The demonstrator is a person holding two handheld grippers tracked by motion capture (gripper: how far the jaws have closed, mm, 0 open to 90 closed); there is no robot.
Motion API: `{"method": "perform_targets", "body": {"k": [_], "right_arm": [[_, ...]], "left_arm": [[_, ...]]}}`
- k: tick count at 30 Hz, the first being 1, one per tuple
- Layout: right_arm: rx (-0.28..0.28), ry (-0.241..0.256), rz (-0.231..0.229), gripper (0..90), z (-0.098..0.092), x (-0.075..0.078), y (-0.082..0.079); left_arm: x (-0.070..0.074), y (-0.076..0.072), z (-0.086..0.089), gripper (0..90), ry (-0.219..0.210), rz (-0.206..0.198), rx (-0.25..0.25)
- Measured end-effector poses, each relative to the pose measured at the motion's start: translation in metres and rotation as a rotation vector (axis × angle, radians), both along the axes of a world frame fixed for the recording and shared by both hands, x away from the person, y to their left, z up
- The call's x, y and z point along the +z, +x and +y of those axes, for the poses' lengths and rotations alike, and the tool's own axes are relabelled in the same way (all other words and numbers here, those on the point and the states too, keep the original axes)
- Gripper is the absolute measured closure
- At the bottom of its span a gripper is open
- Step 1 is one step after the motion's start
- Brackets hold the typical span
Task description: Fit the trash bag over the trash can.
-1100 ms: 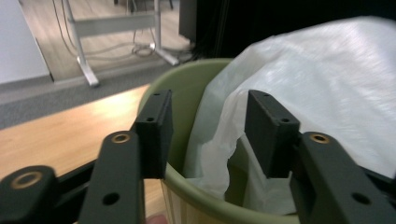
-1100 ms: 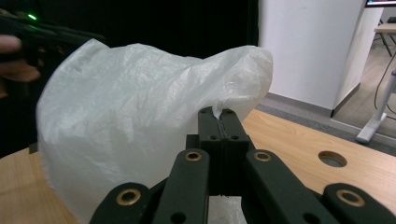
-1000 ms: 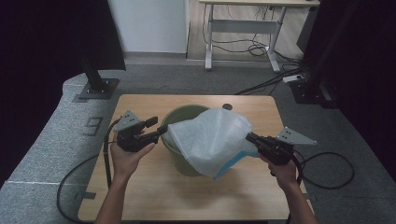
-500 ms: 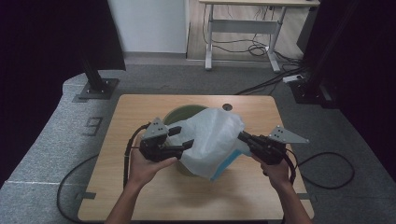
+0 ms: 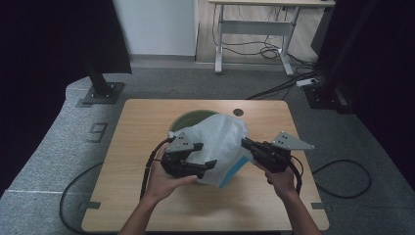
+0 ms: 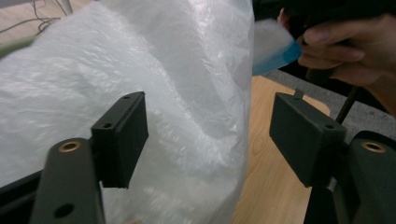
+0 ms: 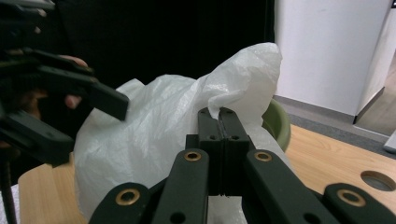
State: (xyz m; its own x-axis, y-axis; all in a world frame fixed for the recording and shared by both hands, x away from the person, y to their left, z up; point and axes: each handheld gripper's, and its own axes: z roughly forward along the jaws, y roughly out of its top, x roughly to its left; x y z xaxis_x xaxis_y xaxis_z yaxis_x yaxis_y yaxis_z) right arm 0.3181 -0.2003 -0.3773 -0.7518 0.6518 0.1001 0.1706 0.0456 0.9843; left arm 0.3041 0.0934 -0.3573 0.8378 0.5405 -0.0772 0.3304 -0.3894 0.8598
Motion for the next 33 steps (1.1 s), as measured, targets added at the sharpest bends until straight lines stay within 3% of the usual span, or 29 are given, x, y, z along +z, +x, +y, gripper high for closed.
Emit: {"method": "perform_targets", "body": {"k": [3, 12, 29, 33], "right_arm": [[0.008, 0.008, -0.003, 88.1, 0.001, 0.003, -0.001], [0.024, 0.027, -0.013, 88.1, -0.002, 0.006, -0.007], [0.016, 0.03, -0.009, 87.4, -0.007, 0.003, -0.007], [0.009, 0.018, -0.016, 78.9, -0.008, 0.002, -0.009]], "left_arm": [[-0.004, 0.002, -0.005, 34.9, 0.016, 0.0, 0.021], [-0.008, 0.004, -0.008, 55.3, -0.013, 0.011, 0.031], [-0.004, 0.014, 0.002, 87.5, -0.14, 0.048, -0.02], [-0.001, 0.015, 0.005, 90.0, -0.162, 0.027, 0.003]]}}
